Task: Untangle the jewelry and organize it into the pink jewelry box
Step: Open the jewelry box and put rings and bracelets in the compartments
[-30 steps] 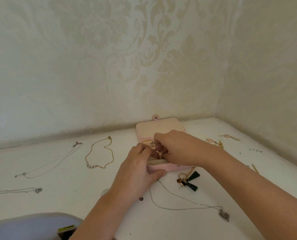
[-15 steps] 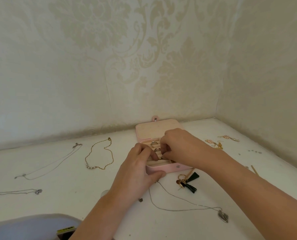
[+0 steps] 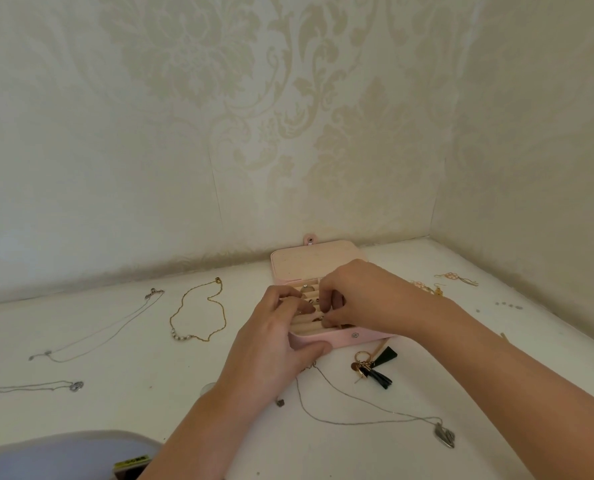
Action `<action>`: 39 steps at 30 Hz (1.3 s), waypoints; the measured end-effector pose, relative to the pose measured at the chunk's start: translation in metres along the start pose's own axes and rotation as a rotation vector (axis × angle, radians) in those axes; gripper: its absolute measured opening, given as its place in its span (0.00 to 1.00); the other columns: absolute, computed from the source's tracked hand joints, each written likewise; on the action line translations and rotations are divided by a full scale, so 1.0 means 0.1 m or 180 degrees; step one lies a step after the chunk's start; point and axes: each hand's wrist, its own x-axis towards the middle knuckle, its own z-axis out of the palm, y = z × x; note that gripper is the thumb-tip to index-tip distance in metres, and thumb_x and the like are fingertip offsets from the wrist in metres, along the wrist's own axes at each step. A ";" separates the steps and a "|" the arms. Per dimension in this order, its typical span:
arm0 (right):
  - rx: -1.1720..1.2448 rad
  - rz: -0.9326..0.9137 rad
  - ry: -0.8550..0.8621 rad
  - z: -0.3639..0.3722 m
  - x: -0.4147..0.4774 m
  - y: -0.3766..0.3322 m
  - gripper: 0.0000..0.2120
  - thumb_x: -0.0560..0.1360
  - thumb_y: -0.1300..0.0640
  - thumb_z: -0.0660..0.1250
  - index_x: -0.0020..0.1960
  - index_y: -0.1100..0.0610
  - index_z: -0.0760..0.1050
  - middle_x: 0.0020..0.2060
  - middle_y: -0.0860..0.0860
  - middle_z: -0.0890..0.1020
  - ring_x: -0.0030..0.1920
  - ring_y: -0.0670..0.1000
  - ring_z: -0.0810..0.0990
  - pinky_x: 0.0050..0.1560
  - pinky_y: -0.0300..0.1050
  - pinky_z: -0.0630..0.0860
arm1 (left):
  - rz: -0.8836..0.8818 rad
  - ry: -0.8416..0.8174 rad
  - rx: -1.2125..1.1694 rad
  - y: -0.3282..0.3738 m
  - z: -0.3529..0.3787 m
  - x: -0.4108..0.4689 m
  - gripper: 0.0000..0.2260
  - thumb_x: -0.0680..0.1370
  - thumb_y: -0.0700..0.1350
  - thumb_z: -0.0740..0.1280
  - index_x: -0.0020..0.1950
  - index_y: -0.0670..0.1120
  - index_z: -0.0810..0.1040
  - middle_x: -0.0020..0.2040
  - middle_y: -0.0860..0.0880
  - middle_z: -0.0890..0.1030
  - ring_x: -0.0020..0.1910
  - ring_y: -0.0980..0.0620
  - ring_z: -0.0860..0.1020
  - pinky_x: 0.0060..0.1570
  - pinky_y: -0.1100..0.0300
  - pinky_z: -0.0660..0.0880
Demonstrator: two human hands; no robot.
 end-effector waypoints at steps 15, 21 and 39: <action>0.1076 0.0832 0.1169 -0.05 -0.41 0.59 0.06 0.73 0.56 0.69 0.39 0.49 0.79 0.37 0.43 0.80 0.37 0.44 0.78 0.35 0.33 0.71 | -0.0031 0.0204 -0.0056 0.00 -0.02 0.02 0.12 0.74 0.57 0.66 0.53 0.52 0.75 0.54 0.61 0.68 0.53 0.67 0.68 0.47 0.75 0.66; 0.1427 0.1255 0.1264 0.00 -0.75 0.95 0.04 0.74 0.57 0.69 0.41 0.50 0.79 0.38 0.45 0.81 0.34 0.43 0.79 0.30 0.30 0.67 | -0.0103 0.0272 -0.0116 0.01 -0.02 0.01 0.08 0.75 0.54 0.67 0.51 0.53 0.76 0.52 0.62 0.69 0.52 0.67 0.70 0.45 0.77 0.65; 0.0949 0.0388 0.0811 0.25 -0.72 0.83 0.06 0.71 0.53 0.72 0.47 0.50 0.79 0.39 0.46 0.79 0.40 0.45 0.76 0.44 0.40 0.73 | -0.2298 -0.0503 -0.0721 0.15 -0.22 0.90 0.12 0.77 0.46 0.66 0.35 0.44 0.69 0.31 0.48 0.69 0.29 0.52 0.66 0.29 0.61 0.62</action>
